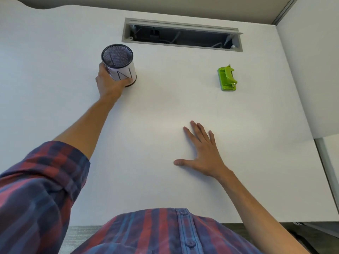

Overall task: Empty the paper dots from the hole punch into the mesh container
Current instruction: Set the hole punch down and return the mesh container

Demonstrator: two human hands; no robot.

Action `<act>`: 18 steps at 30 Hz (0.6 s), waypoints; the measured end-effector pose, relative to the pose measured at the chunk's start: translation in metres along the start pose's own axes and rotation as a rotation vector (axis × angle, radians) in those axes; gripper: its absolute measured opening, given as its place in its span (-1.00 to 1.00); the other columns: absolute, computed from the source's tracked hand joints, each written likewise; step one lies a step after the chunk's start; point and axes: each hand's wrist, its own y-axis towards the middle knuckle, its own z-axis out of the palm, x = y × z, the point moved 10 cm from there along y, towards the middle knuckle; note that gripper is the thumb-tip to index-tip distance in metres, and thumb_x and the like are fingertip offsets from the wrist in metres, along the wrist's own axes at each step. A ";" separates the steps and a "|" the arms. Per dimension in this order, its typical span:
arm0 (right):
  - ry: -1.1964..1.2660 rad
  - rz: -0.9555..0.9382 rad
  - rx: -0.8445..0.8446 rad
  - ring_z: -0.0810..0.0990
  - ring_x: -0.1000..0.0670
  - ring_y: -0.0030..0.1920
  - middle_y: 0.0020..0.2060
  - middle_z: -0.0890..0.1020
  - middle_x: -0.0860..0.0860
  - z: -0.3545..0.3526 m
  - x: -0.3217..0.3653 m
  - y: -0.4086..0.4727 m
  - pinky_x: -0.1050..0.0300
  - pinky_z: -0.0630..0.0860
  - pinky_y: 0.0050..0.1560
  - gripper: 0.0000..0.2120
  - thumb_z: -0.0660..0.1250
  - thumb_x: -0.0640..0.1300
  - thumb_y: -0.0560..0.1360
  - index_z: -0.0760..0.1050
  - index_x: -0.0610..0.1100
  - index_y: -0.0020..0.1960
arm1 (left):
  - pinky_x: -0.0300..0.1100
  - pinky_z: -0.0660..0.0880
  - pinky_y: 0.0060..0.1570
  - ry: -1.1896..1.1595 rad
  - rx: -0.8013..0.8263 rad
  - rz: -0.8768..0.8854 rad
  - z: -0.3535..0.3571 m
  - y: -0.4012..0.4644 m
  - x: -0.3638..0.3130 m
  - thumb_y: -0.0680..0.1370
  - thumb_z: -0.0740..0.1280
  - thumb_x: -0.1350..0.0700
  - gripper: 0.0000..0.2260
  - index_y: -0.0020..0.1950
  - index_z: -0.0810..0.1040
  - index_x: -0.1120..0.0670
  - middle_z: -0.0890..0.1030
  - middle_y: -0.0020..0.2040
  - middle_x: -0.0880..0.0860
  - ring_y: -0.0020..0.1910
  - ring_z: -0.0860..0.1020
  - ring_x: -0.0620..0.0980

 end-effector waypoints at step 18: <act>-0.093 0.212 -0.410 0.11 -0.20 0.56 0.56 0.15 -0.20 -0.070 -0.059 0.039 -0.17 0.15 0.45 -0.24 0.34 0.24 0.49 0.21 -0.09 0.55 | -0.01 0.43 0.35 0.017 0.050 -0.059 0.016 0.027 0.019 0.30 0.61 0.08 -0.08 0.55 0.19 0.05 0.52 0.34 0.02 0.33 0.47 0.06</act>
